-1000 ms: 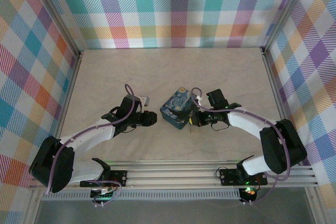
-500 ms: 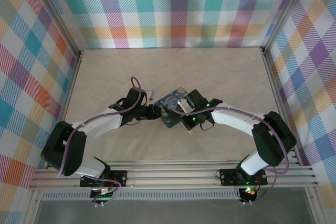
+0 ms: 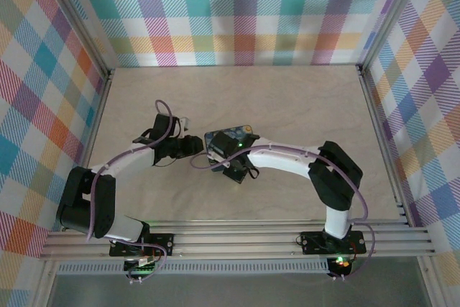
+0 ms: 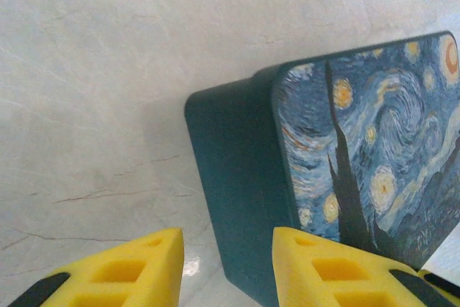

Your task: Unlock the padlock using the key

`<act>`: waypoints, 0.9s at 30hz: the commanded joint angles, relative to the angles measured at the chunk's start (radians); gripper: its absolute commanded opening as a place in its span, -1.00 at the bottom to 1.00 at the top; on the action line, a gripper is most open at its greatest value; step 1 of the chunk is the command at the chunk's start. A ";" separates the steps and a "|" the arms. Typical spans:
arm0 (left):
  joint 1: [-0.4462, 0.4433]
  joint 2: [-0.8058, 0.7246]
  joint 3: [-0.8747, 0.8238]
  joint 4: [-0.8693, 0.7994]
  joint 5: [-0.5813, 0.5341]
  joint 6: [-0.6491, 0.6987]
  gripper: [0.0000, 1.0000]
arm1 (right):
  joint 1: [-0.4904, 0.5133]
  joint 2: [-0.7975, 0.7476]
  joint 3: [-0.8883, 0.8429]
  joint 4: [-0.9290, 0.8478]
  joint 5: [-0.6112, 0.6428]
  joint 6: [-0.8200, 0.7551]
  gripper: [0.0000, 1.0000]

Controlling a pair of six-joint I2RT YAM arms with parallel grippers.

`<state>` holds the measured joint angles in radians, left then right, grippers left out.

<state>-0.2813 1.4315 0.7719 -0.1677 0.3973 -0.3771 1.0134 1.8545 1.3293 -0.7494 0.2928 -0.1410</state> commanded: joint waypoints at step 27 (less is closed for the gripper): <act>0.148 0.067 -0.042 0.058 0.199 -0.020 -0.25 | 0.223 0.283 0.427 -0.314 0.462 -0.121 -1.00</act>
<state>-0.1520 1.5177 0.7166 -0.0986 0.5911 -0.4171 1.2045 2.1906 1.7515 -1.0740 0.7158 -0.2737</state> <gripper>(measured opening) 0.376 0.095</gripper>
